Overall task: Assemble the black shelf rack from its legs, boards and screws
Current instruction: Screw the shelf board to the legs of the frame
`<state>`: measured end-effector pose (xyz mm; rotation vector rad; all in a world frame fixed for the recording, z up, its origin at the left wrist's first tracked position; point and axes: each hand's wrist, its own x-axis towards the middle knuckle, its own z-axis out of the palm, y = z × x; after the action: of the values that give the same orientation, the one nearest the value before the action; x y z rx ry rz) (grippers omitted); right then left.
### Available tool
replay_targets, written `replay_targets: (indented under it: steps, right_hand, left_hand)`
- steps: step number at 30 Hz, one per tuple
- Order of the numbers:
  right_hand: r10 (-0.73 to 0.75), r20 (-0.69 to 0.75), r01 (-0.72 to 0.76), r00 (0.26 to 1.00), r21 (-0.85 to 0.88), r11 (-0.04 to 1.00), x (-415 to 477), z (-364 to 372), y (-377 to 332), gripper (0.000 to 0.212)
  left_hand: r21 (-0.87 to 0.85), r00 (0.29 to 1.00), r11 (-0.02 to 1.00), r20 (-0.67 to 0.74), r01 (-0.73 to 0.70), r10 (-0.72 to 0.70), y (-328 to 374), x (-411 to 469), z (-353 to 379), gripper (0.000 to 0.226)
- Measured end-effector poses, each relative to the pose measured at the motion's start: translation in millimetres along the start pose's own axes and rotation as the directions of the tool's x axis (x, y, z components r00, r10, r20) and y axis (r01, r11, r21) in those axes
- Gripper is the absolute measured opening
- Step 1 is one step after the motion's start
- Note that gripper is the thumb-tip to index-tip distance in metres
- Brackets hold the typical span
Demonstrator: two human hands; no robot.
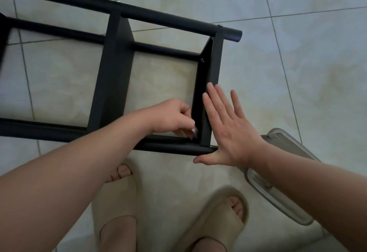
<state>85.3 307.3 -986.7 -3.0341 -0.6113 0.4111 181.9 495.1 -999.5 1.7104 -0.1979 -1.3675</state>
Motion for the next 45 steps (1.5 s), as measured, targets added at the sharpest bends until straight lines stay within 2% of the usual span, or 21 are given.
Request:
replay_targets:
  steps: [10,20,32,39,45]
  right_hand:
    - [0.009,-0.032,-0.006,0.999,0.084,0.996,1,2,-1,0.137]
    - [0.010,-0.054,-0.002,0.998,0.147,0.989,2,6,0,0.136]
    - [0.011,-0.061,-0.002,0.998,0.154,0.988,4,6,-1,0.136]
    - [0.009,-0.066,0.003,0.998,0.168,0.986,5,6,-2,0.135]
    - [0.008,-0.070,0.004,0.998,0.175,0.985,5,7,-2,0.134]
  left_hand:
    - [-0.213,0.998,0.976,-0.035,0.048,-0.056,-2,0,14,0.008]
    - [-0.294,0.993,0.951,-0.022,0.101,-0.113,-2,-1,9,0.004]
    - [-0.229,0.996,0.970,-0.015,0.084,-0.090,-1,-3,5,0.003]
    - [-0.206,0.994,0.976,-0.068,0.069,-0.084,2,-1,7,0.006]
    - [-0.140,0.996,0.987,-0.038,0.077,-0.084,4,-4,6,0.009]
